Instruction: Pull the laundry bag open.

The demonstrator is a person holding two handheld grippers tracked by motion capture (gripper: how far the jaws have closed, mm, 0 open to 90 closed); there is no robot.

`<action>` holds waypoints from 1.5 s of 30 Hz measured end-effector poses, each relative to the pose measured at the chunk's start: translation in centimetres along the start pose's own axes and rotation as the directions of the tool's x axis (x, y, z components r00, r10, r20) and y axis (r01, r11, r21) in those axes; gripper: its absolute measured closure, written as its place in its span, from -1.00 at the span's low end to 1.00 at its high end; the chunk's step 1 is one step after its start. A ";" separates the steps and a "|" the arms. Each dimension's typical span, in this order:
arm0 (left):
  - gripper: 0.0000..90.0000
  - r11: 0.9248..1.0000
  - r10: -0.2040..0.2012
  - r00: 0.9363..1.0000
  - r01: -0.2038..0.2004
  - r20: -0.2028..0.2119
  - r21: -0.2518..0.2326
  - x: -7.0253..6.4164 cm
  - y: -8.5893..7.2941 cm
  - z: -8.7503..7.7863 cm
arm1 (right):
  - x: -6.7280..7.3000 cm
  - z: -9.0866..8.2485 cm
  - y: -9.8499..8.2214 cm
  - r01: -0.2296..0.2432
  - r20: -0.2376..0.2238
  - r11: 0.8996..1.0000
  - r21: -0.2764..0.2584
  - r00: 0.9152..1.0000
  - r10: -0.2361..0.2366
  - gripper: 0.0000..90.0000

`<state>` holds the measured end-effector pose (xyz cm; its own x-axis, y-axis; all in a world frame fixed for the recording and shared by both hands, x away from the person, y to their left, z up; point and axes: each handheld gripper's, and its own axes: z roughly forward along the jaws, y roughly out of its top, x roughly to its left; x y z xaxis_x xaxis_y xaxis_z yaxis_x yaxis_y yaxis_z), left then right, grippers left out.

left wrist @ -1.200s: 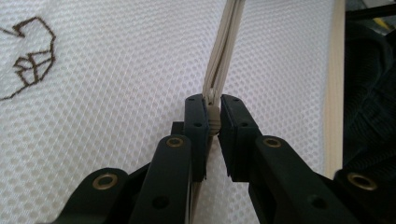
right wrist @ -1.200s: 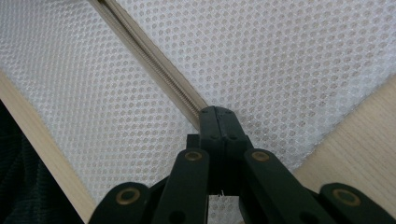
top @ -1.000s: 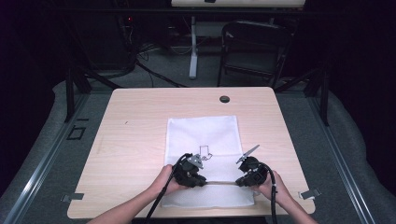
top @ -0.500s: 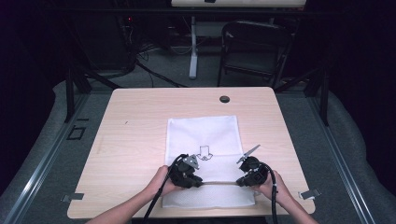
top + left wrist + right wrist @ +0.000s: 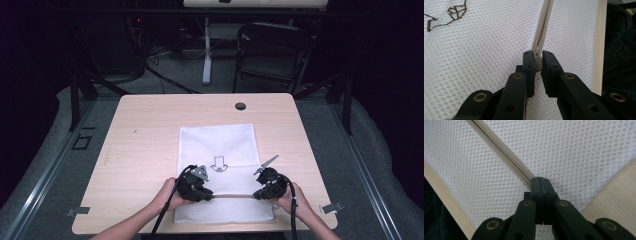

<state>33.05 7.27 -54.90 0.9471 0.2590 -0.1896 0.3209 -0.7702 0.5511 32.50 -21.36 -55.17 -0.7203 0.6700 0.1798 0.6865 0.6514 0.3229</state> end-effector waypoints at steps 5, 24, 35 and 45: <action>0.81 1.000 -0.011 1.000 0.011 -0.004 -0.005 0.1 -0.5 -0.4 | 0.0 0.0 0.0 -0.004 0.001 1.000 -0.005 1.000 0.004 1.00; 0.81 1.000 -0.023 1.000 0.023 -0.015 -0.019 0.2 -1.6 -1.6 | 0.1 0.0 0.0 -0.003 0.007 1.000 -0.004 1.000 0.003 1.00; 0.81 0.999 -0.027 1.000 0.027 -0.005 -0.027 0.3 -2.2 -2.3 | 0.1 0.0 0.0 0.001 0.015 1.000 0.003 1.000 -0.001 1.00; 0.81 0.998 -0.053 0.998 0.053 -0.016 -0.037 0.5 -3.5 -3.2 | 0.0 0.0 -0.1 -0.006 0.016 1.000 -0.006 1.000 0.007 1.00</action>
<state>32.46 11.92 -54.35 0.9286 0.3089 -0.2058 0.3703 -0.7332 0.5704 32.40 -21.45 -55.18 -0.7141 0.6799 0.1668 0.6905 0.6449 0.3276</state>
